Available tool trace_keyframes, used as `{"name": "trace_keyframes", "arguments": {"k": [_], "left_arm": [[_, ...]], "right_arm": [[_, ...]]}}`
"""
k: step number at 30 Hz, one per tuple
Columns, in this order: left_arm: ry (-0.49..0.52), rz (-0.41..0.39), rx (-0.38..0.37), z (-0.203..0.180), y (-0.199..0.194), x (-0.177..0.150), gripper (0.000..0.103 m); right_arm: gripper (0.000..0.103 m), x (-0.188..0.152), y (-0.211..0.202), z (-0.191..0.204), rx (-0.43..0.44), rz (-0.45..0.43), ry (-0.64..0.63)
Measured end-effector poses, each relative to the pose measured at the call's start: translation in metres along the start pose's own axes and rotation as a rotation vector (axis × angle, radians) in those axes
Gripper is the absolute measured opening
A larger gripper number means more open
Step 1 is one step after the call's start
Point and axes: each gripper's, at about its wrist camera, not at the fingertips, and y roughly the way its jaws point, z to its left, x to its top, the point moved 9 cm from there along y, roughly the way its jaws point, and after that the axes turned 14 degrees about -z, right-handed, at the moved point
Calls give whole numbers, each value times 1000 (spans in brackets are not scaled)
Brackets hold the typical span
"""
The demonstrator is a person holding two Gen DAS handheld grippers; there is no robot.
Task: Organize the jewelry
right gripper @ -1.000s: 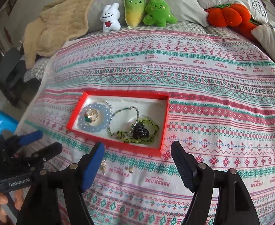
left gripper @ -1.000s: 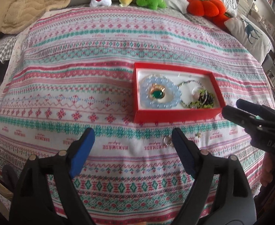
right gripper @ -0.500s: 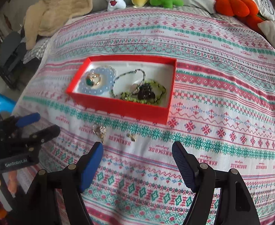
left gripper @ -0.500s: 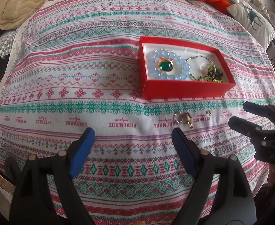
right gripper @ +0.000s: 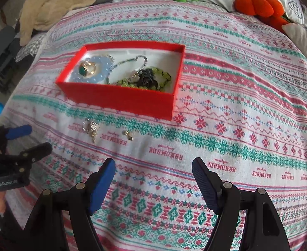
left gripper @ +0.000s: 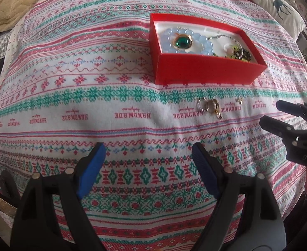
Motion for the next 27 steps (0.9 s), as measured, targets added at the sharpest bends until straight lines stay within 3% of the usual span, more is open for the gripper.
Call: {"name": "trace_keyframes", "arguments": {"k": [6, 12, 21, 27], "left_arm": [[43, 19, 10, -4, 9, -10, 84], [53, 2, 3, -15, 9, -8, 84], [49, -10, -7, -21, 9, -3, 84], [51, -9, -10, -18, 10, -4, 84]], "right_arm": [[77, -11, 8, 1, 0, 17, 2], [75, -6, 18, 9, -20, -68, -55], [46, 2, 30, 13, -5, -106, -106], [34, 9, 38, 27, 41, -124, -162]]}}
